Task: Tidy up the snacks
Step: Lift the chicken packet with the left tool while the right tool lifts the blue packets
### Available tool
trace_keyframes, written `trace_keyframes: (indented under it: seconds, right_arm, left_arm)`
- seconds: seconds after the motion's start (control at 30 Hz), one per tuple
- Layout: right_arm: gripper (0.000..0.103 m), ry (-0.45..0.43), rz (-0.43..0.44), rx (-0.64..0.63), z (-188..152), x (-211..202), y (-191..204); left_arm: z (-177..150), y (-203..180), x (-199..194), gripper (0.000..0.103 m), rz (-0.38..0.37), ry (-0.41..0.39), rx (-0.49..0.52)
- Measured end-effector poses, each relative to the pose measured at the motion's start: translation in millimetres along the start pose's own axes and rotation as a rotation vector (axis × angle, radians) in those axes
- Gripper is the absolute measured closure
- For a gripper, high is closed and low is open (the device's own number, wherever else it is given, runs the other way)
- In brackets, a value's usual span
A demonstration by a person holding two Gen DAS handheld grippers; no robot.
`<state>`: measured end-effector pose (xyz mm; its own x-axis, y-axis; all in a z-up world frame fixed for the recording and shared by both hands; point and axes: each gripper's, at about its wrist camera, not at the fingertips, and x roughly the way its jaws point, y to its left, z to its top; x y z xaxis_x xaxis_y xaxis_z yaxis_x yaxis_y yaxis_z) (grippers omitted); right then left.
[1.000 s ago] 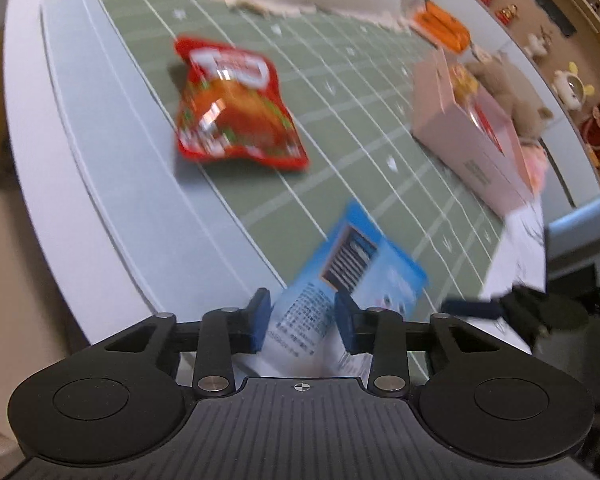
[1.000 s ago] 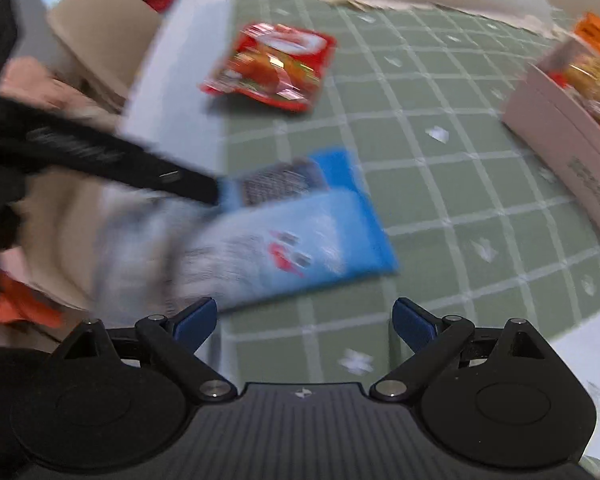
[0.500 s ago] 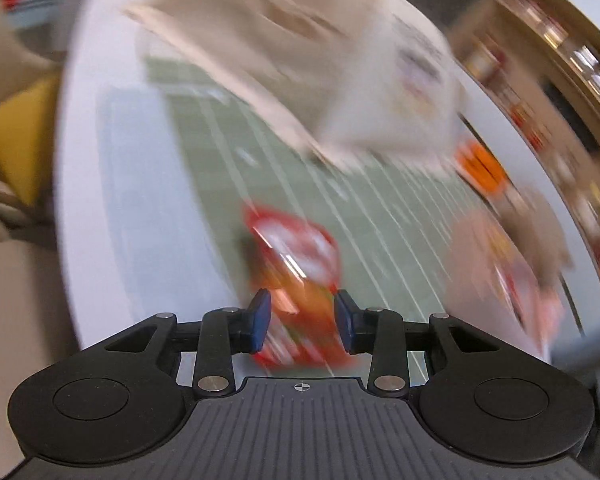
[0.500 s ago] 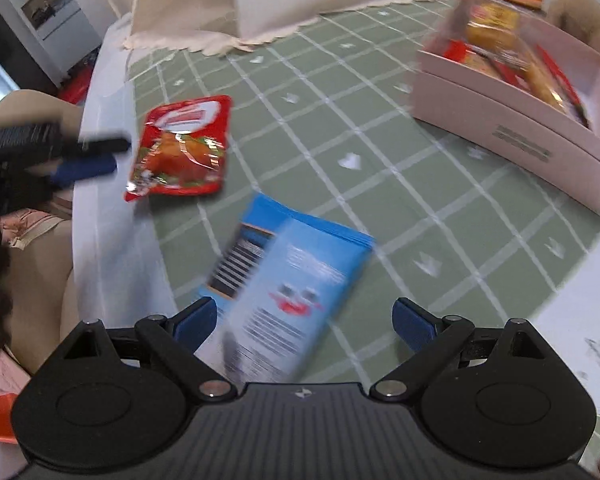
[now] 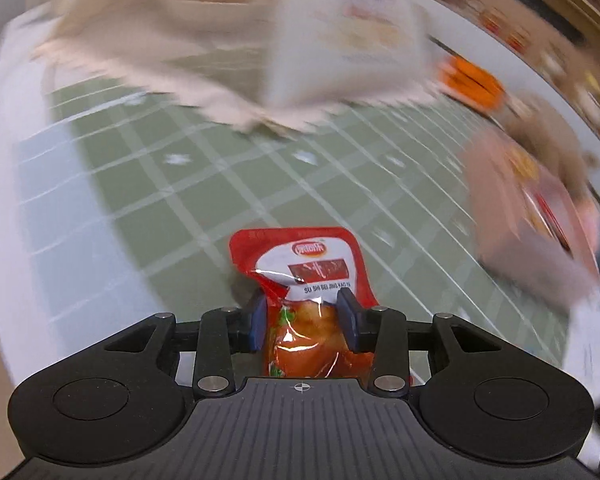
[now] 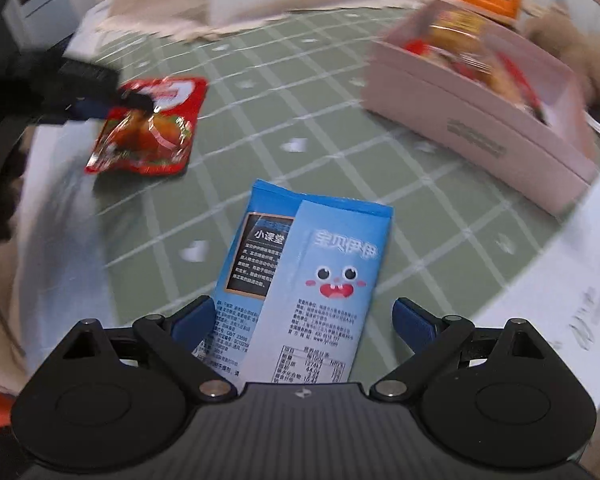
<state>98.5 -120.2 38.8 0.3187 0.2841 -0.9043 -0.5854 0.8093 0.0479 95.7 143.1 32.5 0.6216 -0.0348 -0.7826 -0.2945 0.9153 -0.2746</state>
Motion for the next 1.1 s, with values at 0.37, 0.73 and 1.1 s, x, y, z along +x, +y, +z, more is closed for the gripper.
trace_keyframes:
  seconds: [0.37, 0.73, 1.1]
  right_arm:
    - [0.008, -0.022, 0.045, 0.013, -4, 0, -22]
    - [0.008, -0.081, 0.052, -0.059, 9, 7, -1]
    - [0.007, -0.069, 0.031, -0.082, -1, 16, -7]
  left_arm:
    - [-57, -46, -22, 0.061, -0.156, 0.137, 0.133]
    - [-63, -15, -22, 0.063, -0.18, 0.109, -0.189]
    - [-55, -50, -16, 0.059, -0.26, 0.124, -0.082]
